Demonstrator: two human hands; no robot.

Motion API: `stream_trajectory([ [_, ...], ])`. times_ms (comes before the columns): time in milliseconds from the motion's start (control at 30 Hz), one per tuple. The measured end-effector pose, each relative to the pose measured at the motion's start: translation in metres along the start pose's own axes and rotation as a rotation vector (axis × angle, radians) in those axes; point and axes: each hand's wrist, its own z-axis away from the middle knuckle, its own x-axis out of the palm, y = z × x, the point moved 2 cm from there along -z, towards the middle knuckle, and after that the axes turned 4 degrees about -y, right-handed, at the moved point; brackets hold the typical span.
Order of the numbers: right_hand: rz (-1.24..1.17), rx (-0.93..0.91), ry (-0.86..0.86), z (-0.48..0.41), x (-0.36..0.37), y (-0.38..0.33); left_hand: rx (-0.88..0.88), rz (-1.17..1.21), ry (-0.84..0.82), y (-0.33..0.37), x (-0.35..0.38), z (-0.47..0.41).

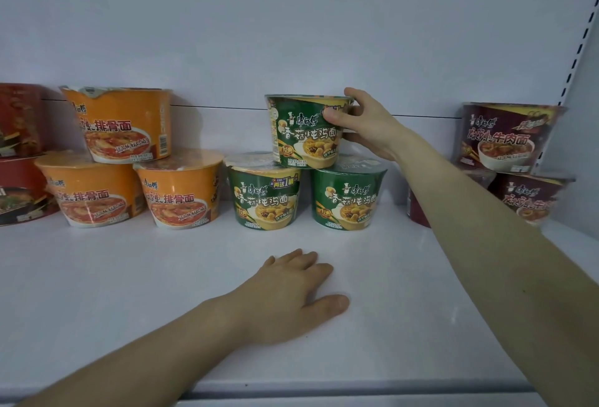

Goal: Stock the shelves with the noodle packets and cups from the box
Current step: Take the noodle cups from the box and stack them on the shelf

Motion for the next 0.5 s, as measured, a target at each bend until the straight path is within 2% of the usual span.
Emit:
stream_trajectory([
  [267, 0.206, -0.01, 0.115, 0.013, -0.005, -0.004, 0.004, -0.015, -0.002, 0.003, -0.002, 0.002],
  [367, 0.427, -0.023, 0.152, 0.025, -0.014, -0.009, 0.02, -0.025, 0.019, 0.003, -0.002, 0.002],
  [500, 0.728, -0.078, 0.283, 0.046, -0.024, -0.019, 0.061, -0.134, 0.058, 0.004, -0.005, 0.0],
])
